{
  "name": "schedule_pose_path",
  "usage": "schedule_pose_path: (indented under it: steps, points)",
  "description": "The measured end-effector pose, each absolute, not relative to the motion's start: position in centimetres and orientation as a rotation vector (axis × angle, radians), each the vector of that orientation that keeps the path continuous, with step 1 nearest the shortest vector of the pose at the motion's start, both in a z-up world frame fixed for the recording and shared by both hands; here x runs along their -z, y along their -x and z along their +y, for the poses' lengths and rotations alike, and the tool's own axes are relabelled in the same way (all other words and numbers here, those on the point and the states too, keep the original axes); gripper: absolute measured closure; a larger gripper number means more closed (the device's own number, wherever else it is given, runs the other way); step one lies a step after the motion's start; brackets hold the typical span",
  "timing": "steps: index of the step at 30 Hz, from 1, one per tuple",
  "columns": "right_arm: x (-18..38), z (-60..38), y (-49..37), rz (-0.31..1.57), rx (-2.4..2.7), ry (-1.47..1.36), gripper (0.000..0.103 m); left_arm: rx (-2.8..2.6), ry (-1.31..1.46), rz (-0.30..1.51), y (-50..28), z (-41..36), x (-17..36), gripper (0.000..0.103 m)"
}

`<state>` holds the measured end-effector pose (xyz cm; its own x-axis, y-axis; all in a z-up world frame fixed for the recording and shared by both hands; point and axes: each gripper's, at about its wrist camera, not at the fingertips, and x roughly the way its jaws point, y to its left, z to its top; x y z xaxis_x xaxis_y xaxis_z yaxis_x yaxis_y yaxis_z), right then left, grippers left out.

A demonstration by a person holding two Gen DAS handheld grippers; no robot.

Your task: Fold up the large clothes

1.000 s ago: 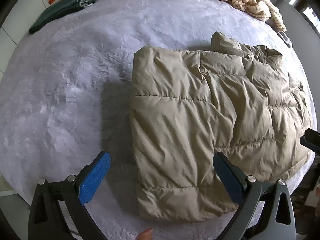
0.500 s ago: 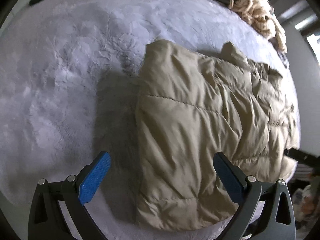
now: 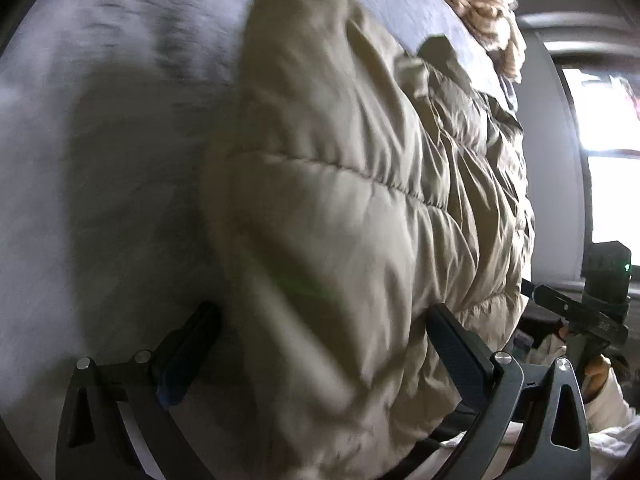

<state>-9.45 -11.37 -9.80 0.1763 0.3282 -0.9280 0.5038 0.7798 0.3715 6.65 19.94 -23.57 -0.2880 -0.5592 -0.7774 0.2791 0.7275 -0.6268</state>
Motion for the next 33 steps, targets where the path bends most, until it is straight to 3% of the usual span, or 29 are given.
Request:
schedule_pose_path:
  steps: [10,13,14,17,18,19,21,33]
  points:
    - [9.9,-10.7,8.8,1.449,0.149,-0.694,0.018,1.003,0.251,1.707,-7.0,16.9,25.0,0.002]
    - [9.4,-11.2,8.8,1.439,0.156,-0.680,0.018,1.043,0.265,1.722,-6.6,16.3,24.7,0.056]
    - [9.3,-11.3,8.9,1.432,0.163,-0.674,0.018,1.048,0.288,1.721,-6.5,16.3,24.4,0.064]
    - [8.8,-12.2,8.7,1.390,0.199,-0.666,0.019,1.049,0.271,1.686,-6.1,16.2,22.6,0.075]
    - [8.6,-12.6,8.7,1.370,0.205,-0.672,0.029,1.052,0.279,1.676,-5.9,16.3,21.8,0.076]
    - [8.4,-13.0,8.6,1.338,0.207,-0.679,0.057,1.062,0.304,1.662,-5.7,16.5,20.5,0.076]
    - [8.5,-13.6,8.3,1.323,0.219,-0.675,0.084,1.081,0.332,1.639,-5.4,16.5,18.5,0.076]
    - [14.5,-16.9,5.6,1.248,0.196,-0.780,0.089,1.093,0.188,1.545,-0.3,8.0,5.5,0.076]
